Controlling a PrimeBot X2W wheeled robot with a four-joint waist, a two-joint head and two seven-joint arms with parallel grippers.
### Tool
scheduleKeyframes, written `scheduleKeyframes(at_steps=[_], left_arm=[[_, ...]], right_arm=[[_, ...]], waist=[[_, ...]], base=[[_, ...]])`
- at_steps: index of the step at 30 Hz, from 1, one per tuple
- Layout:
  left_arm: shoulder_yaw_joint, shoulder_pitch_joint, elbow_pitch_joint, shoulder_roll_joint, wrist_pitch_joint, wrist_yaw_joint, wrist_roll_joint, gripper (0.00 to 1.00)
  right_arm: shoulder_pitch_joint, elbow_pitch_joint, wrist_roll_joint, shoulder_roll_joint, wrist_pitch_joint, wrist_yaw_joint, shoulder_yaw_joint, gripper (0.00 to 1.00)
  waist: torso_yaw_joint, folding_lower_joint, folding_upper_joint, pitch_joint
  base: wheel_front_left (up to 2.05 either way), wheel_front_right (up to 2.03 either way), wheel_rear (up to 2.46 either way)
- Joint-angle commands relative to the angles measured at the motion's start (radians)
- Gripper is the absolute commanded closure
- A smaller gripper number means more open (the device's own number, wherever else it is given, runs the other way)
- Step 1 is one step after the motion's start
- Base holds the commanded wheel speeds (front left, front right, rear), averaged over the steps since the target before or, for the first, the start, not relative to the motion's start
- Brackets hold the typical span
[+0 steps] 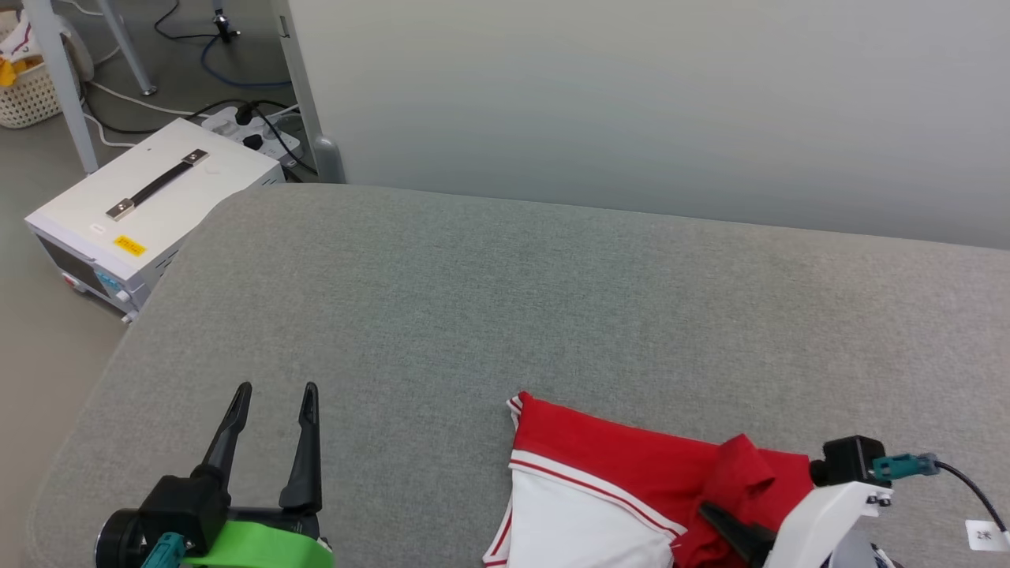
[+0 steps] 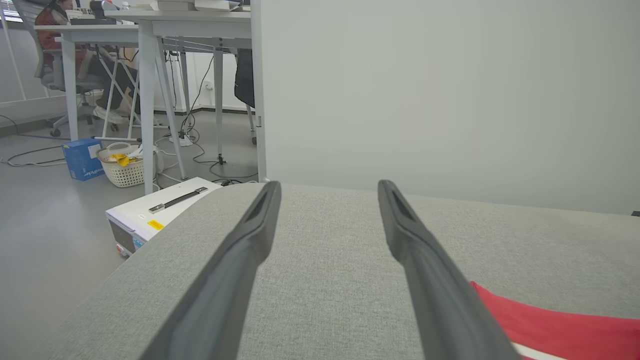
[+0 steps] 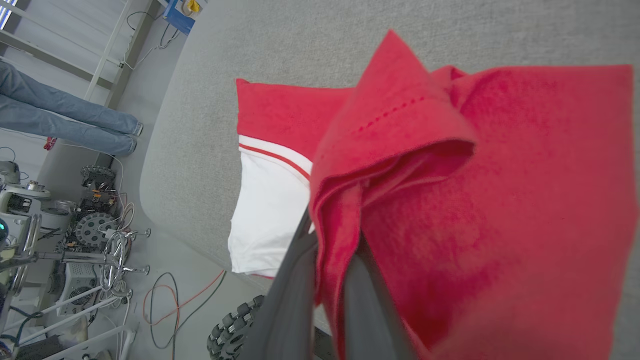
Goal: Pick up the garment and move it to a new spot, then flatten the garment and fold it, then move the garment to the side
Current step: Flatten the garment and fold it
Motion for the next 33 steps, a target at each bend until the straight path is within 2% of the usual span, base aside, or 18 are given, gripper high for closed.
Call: scheduleKeyframes(at_steps=[1, 5, 11, 18, 19, 20, 21, 28, 33], left_arm=[[0.001, 0.012, 0.003, 0.007, -0.006, -0.003, -0.009, 0.0], [0.009, 0.01, 0.003, 0.007, -0.006, -0.003, -0.01, 0.0], [0.008, 0.003, 0.008, 0.004, -0.006, -0.003, -0.01, 0.0], [0.0, -0.005, 0.01, 0.005, -0.006, -0.003, -0.013, 0.0], [-0.001, -0.007, 0.01, 0.005, -0.006, -0.003, -0.014, 0.0], [-0.002, -0.008, 0.011, 0.006, -0.006, -0.003, -0.014, 0.0], [-0.003, -0.009, 0.011, 0.006, -0.006, -0.003, -0.015, 0.0], [0.002, -0.015, 0.015, 0.01, -0.006, -0.003, -0.017, 0.0], [-0.002, -0.015, 0.019, 0.006, -0.006, -0.003, -0.014, 0.0]], right_arm=[[-0.023, -0.003, 0.007, 0.008, 0.006, -0.001, 0.015, 1.0], [-0.062, 0.029, 0.026, 0.022, 0.003, -0.001, 0.075, 1.0], [-0.145, 0.142, 0.114, 0.023, -0.082, -0.001, 0.172, 1.0], [-0.233, 0.296, 0.119, 0.023, -0.154, -0.001, 0.265, 1.0], [-0.242, 0.314, 0.117, 0.023, -0.158, -0.001, 0.275, 0.94], [-0.253, 0.334, 0.111, 0.023, -0.163, -0.001, 0.288, 0.13], [-0.262, 0.343, 0.114, 0.023, -0.165, -0.001, 0.305, 0.0], [-0.308, 0.339, 0.225, 0.023, -0.202, -0.001, 0.423, 0.0], [-0.346, 0.341, 0.232, 0.023, -0.235, -0.001, 0.444, 0.0]], waist=[[0.012, 0.0, 0.012, 0.001], [0.02, 0.0, 0.012, 0.005], [0.034, 0.0, 0.012, 0.01], [0.048, 0.0, 0.012, 0.021], [0.05, 0.0, 0.012, 0.023], [0.052, 0.0, 0.012, 0.025], [0.053, 0.0, 0.012, 0.028], [0.054, 0.0, 0.012, 0.037], [0.046, 0.0, 0.012, 0.034]], base=[[0.0, 0.0, 0.0], [0.0, 0.0, 0.0], [0.0, 0.0, 0.0], [0.0, 0.0, 0.0], [0.0, 0.0, 0.0], [0.0, 0.0, 0.0], [0.0, 0.0, 0.0], [0.0, 0.0, 0.0], [0.0, 0.0, 0.0]])
